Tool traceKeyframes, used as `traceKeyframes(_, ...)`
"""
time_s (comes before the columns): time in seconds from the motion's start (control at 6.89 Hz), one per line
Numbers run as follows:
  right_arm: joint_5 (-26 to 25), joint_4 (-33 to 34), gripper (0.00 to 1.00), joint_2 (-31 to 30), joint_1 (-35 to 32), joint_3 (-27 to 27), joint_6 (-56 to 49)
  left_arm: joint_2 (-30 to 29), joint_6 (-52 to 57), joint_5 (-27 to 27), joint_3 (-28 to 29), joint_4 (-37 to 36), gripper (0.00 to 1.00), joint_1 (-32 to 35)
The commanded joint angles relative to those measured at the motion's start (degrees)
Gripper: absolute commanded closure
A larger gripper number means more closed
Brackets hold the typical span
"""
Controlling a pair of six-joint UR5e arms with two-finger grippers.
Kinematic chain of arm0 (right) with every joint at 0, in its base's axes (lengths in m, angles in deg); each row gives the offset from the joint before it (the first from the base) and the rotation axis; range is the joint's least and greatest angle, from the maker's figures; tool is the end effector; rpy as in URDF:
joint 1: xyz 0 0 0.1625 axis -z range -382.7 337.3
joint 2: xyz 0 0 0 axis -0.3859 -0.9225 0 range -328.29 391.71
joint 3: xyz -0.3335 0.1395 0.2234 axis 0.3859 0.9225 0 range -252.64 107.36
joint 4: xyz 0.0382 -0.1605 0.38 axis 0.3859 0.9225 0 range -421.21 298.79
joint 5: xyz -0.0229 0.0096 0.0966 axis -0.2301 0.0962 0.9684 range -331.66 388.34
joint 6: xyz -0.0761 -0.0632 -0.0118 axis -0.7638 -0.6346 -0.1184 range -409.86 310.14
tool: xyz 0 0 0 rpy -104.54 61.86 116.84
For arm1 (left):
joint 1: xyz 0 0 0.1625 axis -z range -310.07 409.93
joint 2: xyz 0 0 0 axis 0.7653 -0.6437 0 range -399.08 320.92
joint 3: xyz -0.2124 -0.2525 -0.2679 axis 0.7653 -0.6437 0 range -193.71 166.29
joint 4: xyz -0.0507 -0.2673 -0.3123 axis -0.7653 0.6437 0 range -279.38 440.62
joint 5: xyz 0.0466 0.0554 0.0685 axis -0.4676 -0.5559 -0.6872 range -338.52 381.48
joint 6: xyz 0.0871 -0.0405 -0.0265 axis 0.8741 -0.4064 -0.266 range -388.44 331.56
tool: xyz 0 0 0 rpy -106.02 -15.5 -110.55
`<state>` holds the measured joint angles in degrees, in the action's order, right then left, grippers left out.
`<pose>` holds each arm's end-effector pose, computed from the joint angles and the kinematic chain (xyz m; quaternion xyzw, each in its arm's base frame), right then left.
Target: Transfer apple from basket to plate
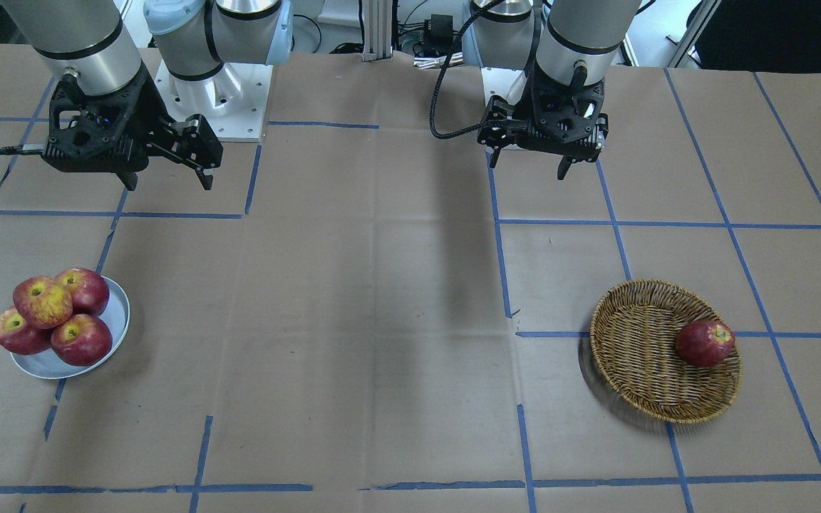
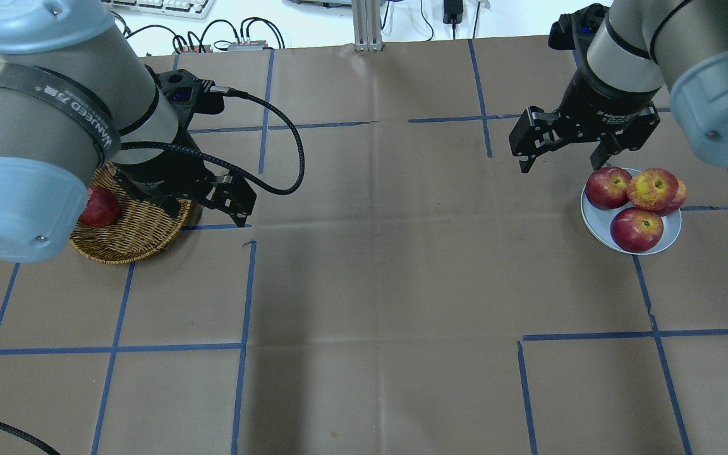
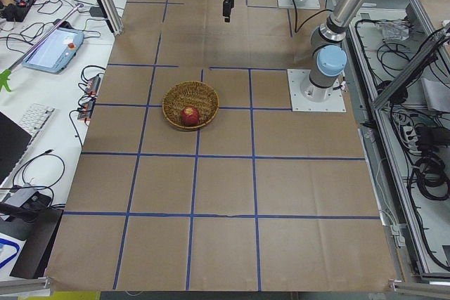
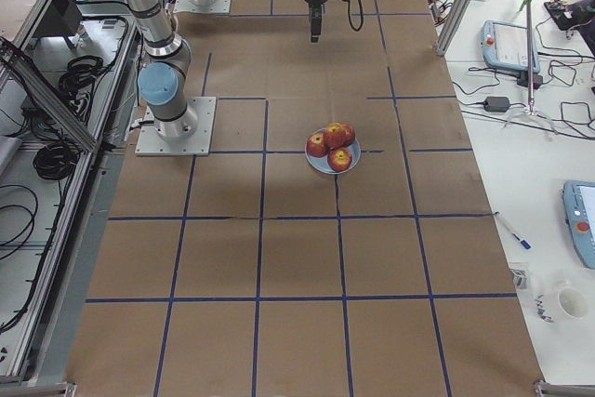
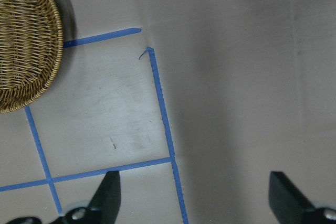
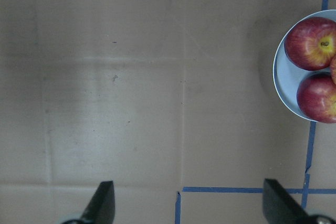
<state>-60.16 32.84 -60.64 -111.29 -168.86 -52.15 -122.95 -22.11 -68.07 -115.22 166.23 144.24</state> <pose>0.1242 -0.4771 0.4614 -0.0077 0.9999 -0.0020 0.0130 -0.1669 -0.4317 0.4469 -0.0926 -0.9957 -0.0085 0.0041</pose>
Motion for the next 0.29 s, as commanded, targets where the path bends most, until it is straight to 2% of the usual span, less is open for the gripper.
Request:
traceKeyframes(0.0, -0.10, -0.01, 0.00, 0.15, -0.01, 0.07, 0.00, -0.07, 0.00, 0.25, 0.00, 0.00, 0.01, 0.00)
traceKeyframes(0.15, -0.19, -0.01, 0.00, 0.16, -0.01, 0.07, -0.08, -0.07, 0.00, 0.08, 0.00, 0.00, 0.01, 0.00)
